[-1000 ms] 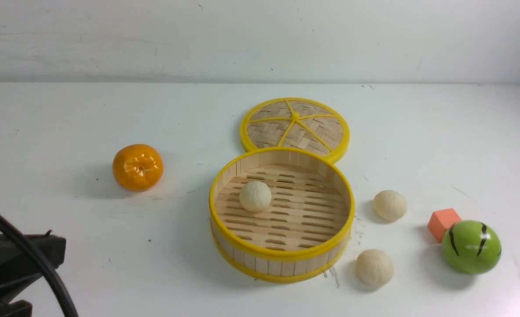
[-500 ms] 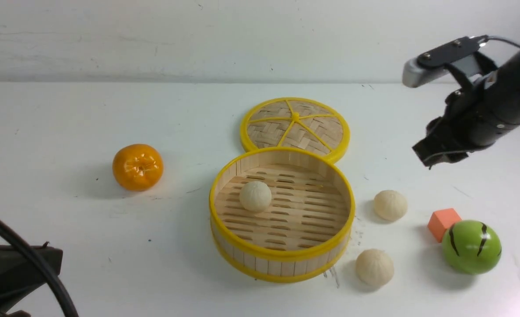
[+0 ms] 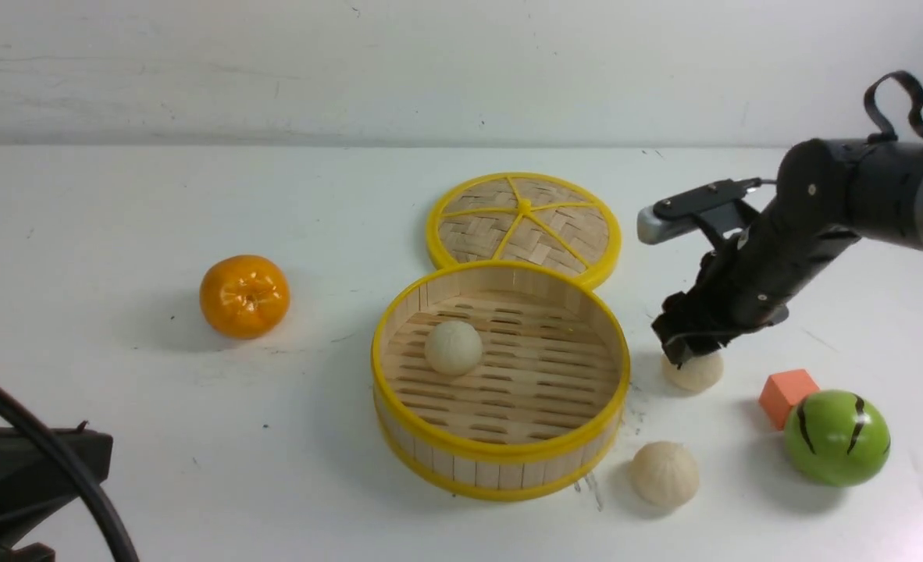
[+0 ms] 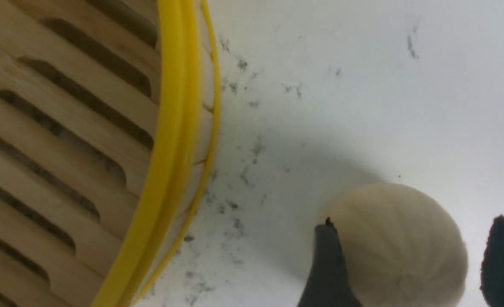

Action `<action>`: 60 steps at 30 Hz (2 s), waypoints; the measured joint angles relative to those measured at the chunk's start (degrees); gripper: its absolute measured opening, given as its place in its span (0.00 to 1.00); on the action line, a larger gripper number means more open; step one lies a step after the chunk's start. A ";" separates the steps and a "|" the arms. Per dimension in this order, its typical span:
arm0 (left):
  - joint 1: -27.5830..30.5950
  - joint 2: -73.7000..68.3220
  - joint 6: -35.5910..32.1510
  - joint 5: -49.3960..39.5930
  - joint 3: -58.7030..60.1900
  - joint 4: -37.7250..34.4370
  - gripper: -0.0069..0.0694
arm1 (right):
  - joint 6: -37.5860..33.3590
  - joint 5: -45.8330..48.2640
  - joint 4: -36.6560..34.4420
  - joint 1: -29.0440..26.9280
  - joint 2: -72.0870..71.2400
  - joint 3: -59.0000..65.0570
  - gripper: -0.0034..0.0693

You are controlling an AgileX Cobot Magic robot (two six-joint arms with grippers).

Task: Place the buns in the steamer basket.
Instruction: Use the right arm to grab a steamed stuffed bun, then use the right arm to put the steamed stuffed bun into the steamer, then use the right arm to grab a steamed stuffed bun

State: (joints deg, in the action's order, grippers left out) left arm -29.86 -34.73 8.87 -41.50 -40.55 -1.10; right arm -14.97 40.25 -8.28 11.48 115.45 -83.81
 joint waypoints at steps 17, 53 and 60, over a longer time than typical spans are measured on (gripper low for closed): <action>0.00 0.00 0.00 1.60 0.00 0.18 0.09 | -1.20 17.90 -4.15 10.87 -7.99 -16.68 0.07; 0.00 0.00 0.00 0.47 0.00 0.18 0.13 | 2.55 30.03 7.72 18.98 -21.33 -0.97 0.71; 0.00 0.00 0.00 0.41 0.00 0.18 0.14 | 7.69 12.06 8.28 17.72 -22.18 18.36 0.70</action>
State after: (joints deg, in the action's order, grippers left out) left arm -29.86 -34.73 8.87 -41.10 -40.55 -0.92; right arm -7.28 52.31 0.00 29.21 93.27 -65.46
